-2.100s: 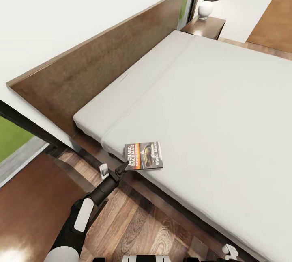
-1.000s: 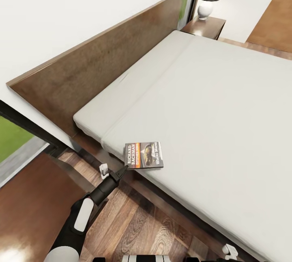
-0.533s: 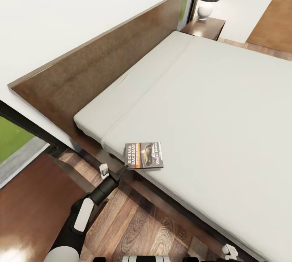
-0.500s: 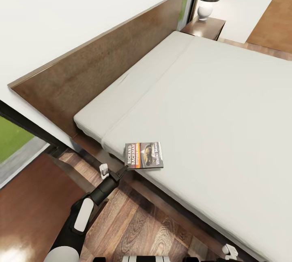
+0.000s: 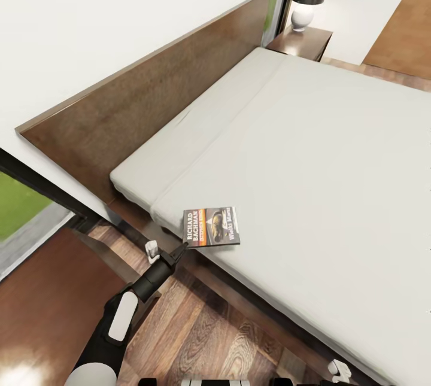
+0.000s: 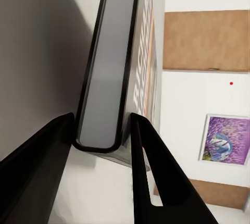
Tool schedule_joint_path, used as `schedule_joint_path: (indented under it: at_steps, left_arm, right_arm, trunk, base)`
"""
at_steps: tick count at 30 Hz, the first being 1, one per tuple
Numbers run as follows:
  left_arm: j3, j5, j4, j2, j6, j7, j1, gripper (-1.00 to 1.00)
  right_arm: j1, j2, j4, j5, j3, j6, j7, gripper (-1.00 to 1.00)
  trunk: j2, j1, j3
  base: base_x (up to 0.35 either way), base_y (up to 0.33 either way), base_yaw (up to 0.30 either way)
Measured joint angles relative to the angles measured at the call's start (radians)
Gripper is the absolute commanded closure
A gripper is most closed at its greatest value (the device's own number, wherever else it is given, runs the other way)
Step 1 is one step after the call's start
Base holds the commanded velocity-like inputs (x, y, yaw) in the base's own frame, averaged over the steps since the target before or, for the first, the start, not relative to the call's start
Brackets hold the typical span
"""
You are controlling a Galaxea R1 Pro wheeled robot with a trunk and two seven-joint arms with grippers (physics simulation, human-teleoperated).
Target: In the bedroom, move the book from the bed onto either nightstand, and place the two sandals side by side next to the bed.
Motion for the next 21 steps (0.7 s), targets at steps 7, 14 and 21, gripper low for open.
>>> schedule_joint_path:
  at_steps: [7, 14, 21]
  left_arm:
    - [0.0, 0.0, 0.0, 0.0, 0.0, -0.001, 0.0, 1.0]
    - [0.0, 0.0, 0.0, 0.0, 0.0, -0.001, 0.0, 1.0]
    - [0.0, 0.0, 0.0, 0.0, 0.0, -0.001, 0.0, 1.0]
  right_arm:
    - [0.0, 0.0, 0.0, 0.0, 0.0, 0.0, 0.0, -1.0]
    - [0.0, 0.0, 0.0, -0.001, 0.0, 0.0, 0.001, -1.0]
    - [0.0, 0.0, 0.0, -0.002, 0.0, 0.0, 0.001, -1.0]
  trunk:
    - [0.049, -0.027, 0.022]
    - [0.098, -0.054, 0.044]
    - [0.147, -0.081, 0.066]
  base:
    - [0.0, 0.0, 0.0]
    - [0.0, 0.0, 0.0]
    - [0.0, 0.0, 0.0]
